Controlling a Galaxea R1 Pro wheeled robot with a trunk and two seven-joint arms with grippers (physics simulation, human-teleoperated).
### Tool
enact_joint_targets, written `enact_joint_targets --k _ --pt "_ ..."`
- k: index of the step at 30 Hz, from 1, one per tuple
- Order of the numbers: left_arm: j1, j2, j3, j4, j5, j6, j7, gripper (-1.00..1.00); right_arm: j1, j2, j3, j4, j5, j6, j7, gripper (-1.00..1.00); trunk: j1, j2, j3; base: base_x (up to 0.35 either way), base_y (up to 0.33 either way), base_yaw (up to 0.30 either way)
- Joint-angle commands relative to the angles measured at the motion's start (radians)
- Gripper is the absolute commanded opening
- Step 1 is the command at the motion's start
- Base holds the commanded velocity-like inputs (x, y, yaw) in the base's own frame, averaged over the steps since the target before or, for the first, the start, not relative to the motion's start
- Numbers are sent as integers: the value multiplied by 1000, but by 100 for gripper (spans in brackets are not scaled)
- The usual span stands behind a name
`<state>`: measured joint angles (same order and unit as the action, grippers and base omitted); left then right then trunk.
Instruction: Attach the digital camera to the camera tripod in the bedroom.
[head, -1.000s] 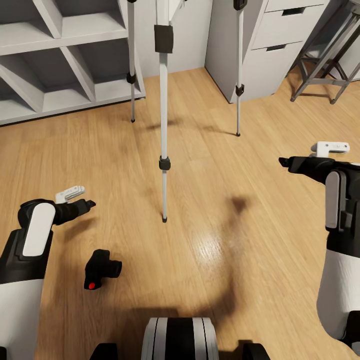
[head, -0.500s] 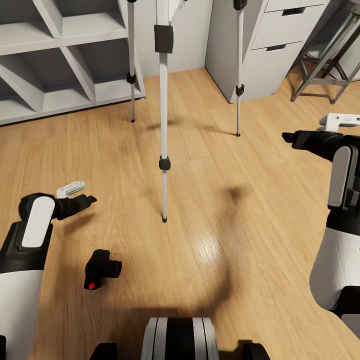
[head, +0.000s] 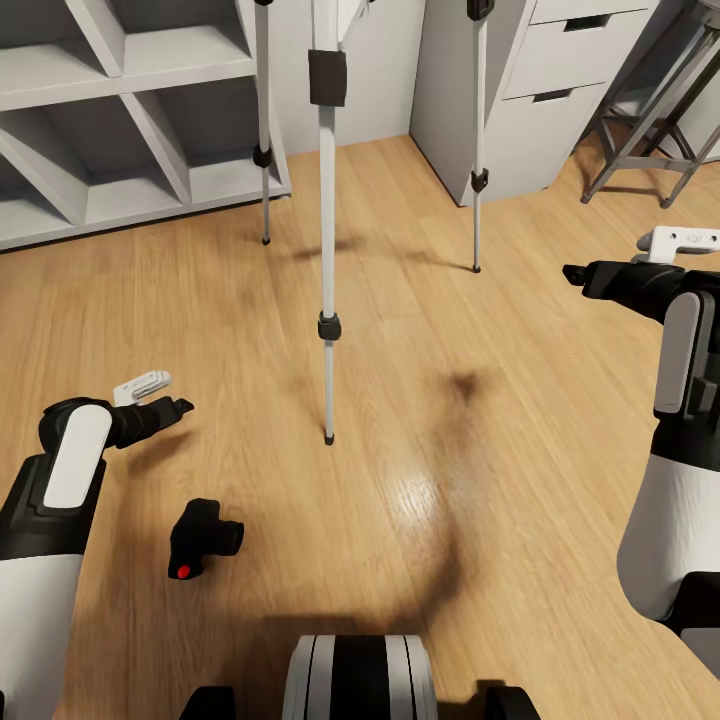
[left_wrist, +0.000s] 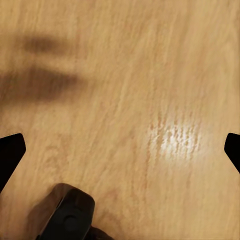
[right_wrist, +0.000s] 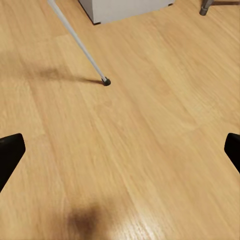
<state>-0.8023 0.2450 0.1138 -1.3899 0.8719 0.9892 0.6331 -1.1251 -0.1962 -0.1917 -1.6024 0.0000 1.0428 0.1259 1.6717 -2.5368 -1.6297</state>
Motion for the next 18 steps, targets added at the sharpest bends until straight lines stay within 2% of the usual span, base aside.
enact_joint_targets --k 1,18 --pt "-1 0 0 -1 10 2 10 100 -1 0 -1 -1 1 4 4 100 0 0 -1 0 0 0" --pt "-1 0 0 -1 10 2 10 100 -1 0 -1 -1 1 4 4 100 0 0 -1 0 0 0"
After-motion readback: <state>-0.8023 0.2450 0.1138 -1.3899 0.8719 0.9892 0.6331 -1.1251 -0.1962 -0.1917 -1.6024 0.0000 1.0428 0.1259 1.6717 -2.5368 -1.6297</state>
